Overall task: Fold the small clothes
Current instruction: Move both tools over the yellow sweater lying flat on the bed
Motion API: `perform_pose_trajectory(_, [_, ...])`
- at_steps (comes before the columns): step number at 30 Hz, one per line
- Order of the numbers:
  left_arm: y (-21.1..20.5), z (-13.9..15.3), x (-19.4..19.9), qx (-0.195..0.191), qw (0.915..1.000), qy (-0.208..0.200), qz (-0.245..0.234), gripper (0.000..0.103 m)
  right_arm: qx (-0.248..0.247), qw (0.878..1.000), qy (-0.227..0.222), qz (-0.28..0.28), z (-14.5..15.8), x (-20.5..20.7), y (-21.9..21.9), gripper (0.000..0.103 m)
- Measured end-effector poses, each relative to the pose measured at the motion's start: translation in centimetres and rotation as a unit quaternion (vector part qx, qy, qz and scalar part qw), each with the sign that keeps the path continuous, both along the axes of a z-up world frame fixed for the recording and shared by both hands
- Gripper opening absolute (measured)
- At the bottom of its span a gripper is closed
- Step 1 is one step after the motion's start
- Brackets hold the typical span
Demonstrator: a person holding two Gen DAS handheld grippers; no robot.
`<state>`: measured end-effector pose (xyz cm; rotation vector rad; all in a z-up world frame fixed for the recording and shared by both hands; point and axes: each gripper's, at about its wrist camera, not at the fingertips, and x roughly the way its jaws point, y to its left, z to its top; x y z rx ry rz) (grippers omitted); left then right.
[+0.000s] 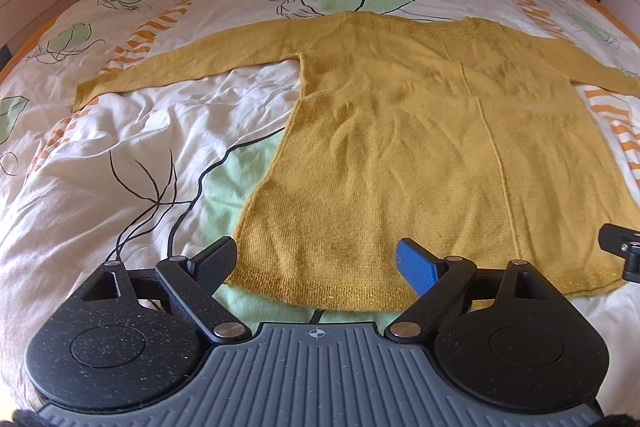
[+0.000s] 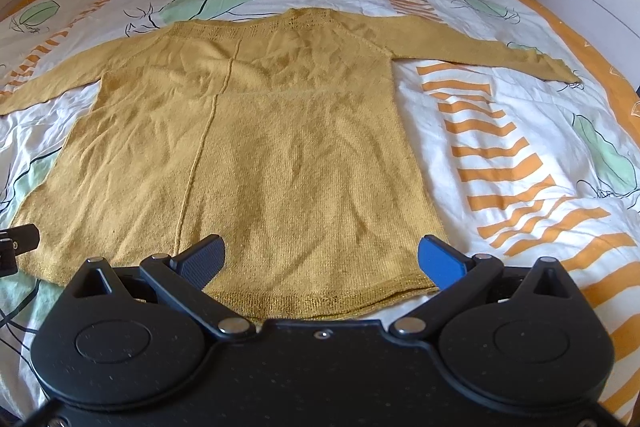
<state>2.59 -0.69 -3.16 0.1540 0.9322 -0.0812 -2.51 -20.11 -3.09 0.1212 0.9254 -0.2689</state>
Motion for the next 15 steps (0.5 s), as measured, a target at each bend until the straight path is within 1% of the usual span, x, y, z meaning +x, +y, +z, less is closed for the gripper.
perform_pose_trajectory(15, [-0.3, -0.4, 2.4, 0.007, 0.9999, 0.015, 0.002, 0.087, 0.012, 1.0, 0.016, 0.006, -0.7, 2.3, -0.2, 0.102])
